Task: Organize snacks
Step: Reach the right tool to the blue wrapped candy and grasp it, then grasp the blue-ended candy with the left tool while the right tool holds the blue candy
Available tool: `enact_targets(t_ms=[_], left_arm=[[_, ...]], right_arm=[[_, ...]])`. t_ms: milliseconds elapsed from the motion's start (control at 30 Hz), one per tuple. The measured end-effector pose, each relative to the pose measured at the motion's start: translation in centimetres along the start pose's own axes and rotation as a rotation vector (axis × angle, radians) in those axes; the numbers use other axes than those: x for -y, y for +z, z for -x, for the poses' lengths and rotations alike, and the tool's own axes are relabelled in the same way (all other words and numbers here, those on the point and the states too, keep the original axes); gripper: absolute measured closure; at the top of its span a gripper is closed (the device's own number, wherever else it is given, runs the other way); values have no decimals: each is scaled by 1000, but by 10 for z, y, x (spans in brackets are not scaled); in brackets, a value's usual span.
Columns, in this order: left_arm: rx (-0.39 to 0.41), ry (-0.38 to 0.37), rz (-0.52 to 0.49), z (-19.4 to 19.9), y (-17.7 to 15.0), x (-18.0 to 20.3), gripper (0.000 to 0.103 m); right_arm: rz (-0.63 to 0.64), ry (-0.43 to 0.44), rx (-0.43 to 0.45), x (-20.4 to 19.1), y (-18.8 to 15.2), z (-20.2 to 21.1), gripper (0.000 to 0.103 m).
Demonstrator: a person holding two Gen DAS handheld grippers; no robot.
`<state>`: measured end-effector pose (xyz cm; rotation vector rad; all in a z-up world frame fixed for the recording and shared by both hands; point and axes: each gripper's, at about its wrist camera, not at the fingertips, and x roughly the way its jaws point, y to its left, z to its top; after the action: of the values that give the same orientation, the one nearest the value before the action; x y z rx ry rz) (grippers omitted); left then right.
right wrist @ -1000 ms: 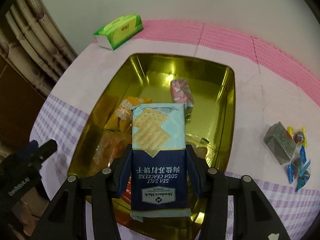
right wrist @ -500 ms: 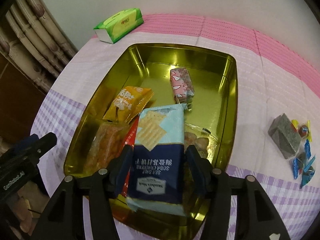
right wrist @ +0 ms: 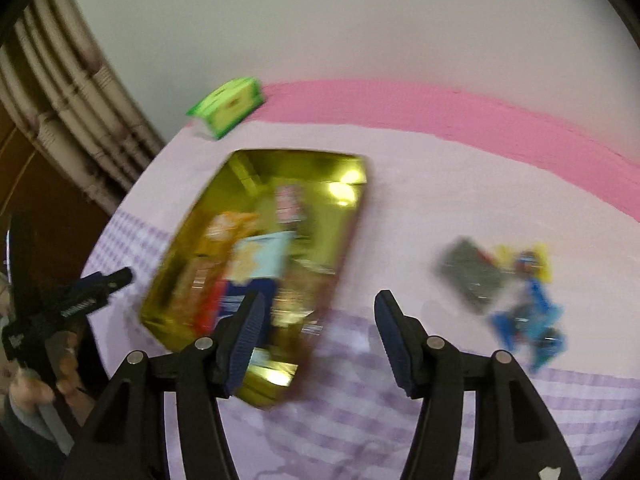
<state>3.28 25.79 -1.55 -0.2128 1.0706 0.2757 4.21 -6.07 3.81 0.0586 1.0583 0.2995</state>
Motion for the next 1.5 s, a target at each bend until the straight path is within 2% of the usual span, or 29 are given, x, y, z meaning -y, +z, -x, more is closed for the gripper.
enact_targets(t_ms=[200, 400, 600, 800, 967, 1200, 1300, 1500], left_arm=[[7, 9, -23, 1, -2, 3, 30], [13, 14, -61, 0, -4, 11, 30], [37, 6, -83, 4, -6, 20, 30], [50, -21, -102, 15, -9, 31, 30], [62, -19, -160, 27, -14, 51, 30], [94, -93, -265, 49, -16, 101, 30], [109, -162, -331, 59, -20, 133, 30], [93, -286, -478, 60, -35, 207, 30]], right_arm=[[-83, -134, 11, 92, -16, 20, 47], [-81, -199, -7, 144, -38, 21, 47], [-27, -157, -9, 150, -51, 4, 55], [21, -162, -10, 156, -53, -16, 60], [21, -141, 3, 159, -55, -21, 67], [-1, -127, 27, 167, -63, -22, 75], [-15, -168, 61, 173, -66, -17, 75], [-124, -234, 124, 217, -69, -8, 76]])
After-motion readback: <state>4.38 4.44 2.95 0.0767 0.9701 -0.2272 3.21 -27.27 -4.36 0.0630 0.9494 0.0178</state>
